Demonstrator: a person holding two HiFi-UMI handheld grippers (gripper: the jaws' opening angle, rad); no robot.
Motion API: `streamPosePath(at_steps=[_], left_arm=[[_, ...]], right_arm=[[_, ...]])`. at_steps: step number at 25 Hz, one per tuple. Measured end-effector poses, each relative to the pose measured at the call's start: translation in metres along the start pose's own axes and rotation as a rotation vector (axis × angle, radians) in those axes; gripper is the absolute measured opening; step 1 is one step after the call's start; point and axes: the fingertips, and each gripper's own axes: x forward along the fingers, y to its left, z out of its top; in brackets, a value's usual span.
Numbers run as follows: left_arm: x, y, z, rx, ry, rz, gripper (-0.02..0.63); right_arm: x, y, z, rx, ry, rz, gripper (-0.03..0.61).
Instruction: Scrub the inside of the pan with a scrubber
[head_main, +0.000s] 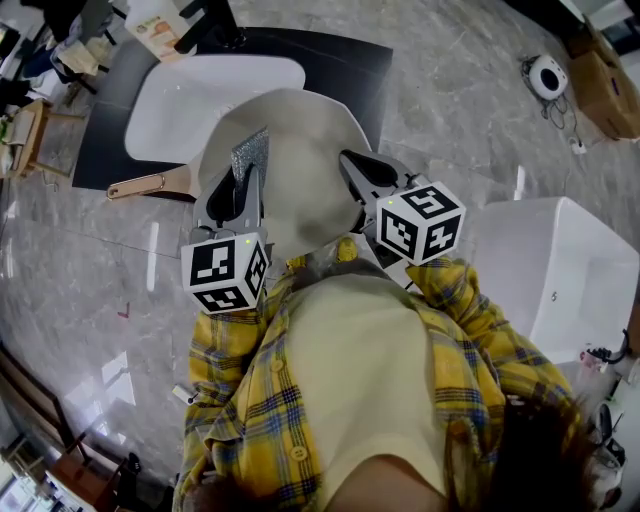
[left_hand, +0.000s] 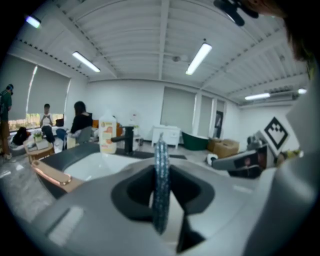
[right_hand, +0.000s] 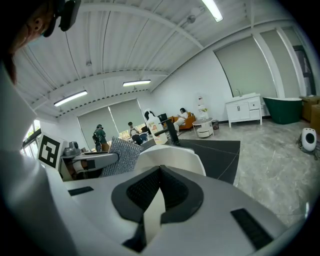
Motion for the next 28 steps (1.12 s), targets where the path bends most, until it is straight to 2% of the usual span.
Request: streamPosePath(at_steps=[28], left_arm=[[-0.0058,-0.0002,0.0042,0.043,-0.011,-0.006,0.091]], right_arm=[[-0.0013,-0.0009,-0.0043,-0.009,0.012,-0.014,0.014]])
